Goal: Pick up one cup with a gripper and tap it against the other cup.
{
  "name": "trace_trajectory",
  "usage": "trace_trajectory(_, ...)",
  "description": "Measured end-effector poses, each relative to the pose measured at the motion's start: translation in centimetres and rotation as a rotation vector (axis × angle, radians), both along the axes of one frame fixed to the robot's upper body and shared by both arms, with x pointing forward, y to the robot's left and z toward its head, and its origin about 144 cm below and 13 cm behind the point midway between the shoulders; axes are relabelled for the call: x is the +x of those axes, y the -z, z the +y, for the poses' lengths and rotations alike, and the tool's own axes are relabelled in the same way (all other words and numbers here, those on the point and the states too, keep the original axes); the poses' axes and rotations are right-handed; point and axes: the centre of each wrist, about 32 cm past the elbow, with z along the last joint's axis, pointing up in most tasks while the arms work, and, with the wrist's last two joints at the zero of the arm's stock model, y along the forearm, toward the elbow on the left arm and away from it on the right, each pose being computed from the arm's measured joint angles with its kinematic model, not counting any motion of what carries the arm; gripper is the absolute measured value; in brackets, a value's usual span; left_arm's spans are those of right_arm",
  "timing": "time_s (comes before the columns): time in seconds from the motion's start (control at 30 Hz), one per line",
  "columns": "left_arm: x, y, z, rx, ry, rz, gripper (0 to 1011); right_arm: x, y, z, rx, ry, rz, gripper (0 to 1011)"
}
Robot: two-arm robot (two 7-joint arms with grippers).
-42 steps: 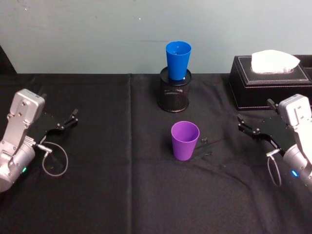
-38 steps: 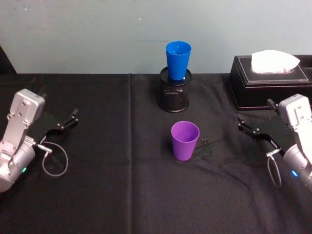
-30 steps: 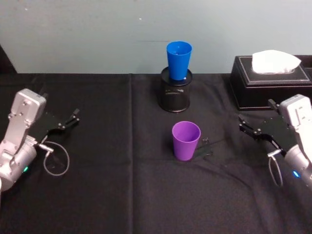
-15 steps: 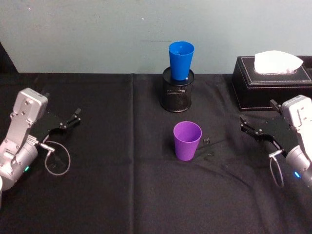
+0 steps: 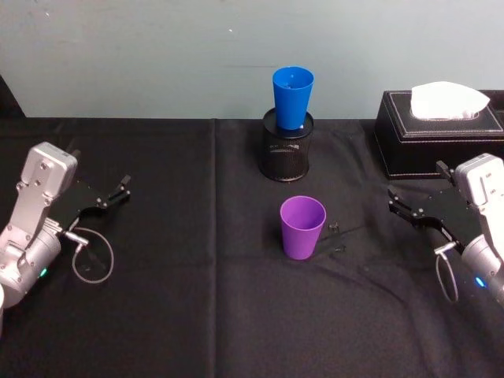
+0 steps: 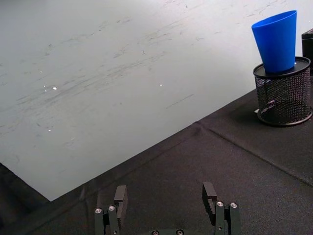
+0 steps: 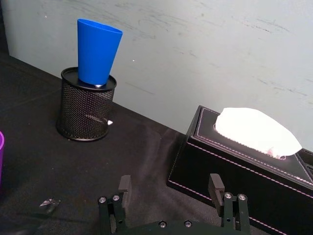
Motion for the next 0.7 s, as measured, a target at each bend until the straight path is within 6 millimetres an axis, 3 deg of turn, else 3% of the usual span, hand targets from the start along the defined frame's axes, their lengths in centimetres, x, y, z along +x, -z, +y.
trace_trajectory(0.7,0.0,0.0,0.0,0.0,0.0,0.0,1005,0.0,0.0,-0.01,0.002,0.0,-0.002,1003)
